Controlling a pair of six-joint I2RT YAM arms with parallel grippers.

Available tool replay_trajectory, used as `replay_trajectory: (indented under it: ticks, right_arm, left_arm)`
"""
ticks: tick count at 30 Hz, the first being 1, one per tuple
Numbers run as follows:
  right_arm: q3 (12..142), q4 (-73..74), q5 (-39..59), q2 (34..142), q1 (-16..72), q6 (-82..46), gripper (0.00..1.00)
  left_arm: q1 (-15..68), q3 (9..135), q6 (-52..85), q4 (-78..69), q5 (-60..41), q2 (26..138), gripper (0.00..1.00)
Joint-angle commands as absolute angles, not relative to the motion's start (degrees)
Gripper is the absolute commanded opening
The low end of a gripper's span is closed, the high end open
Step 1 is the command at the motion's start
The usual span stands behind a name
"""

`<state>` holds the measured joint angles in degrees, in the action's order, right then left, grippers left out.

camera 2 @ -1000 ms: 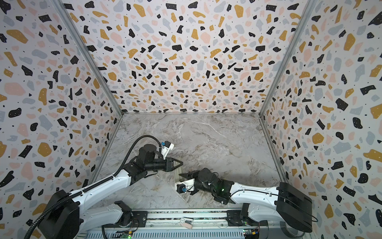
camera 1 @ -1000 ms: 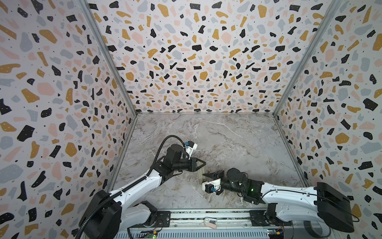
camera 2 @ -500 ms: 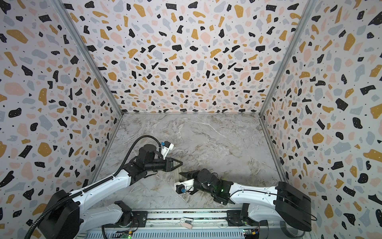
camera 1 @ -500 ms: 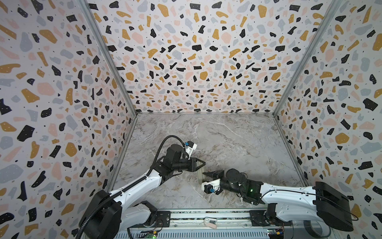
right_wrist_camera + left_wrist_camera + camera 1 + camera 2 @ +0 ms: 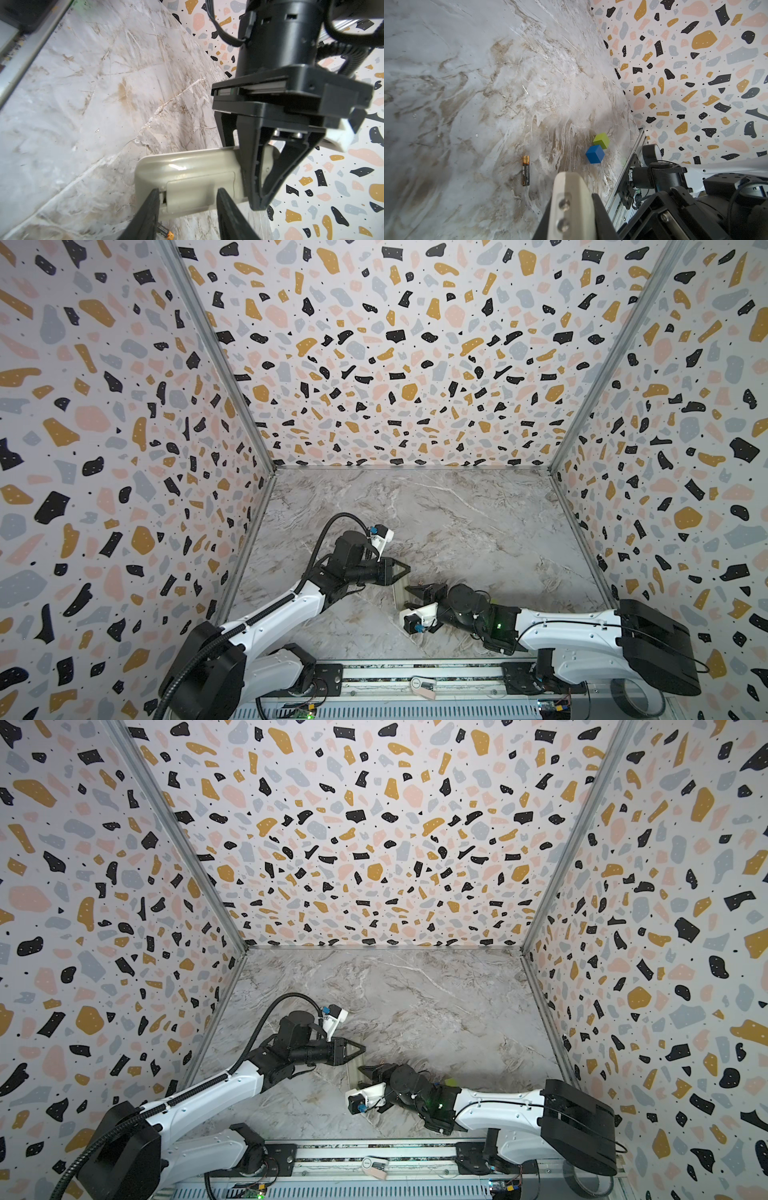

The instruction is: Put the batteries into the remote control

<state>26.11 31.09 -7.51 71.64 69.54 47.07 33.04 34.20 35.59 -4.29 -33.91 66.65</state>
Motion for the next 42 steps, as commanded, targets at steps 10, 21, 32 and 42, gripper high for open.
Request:
replay_trajectory:
  ticks: [10,21,32,42]
  right_arm:
    - [25.27,36.22,-15.95,69.77,69.65,47.14,0.45]
    - [23.77,39.88,-16.7,67.89,69.68,46.09,0.42]
    - [22.46,40.2,-15.13,64.85,69.47,45.27,0.42]
    - [21.25,34.85,-1.47,60.29,69.51,41.91,0.76]
  left_arm:
    - [33.4,32.78,38.13,-8.69,-38.36,65.87,0.0]
    - [33.4,32.96,37.27,-7.6,-37.03,66.62,0.0]
    - [33.4,33.93,36.49,-6.2,-35.69,67.24,0.0]
    - [33.22,33.12,35.33,-8.01,-42.0,67.67,0.0]
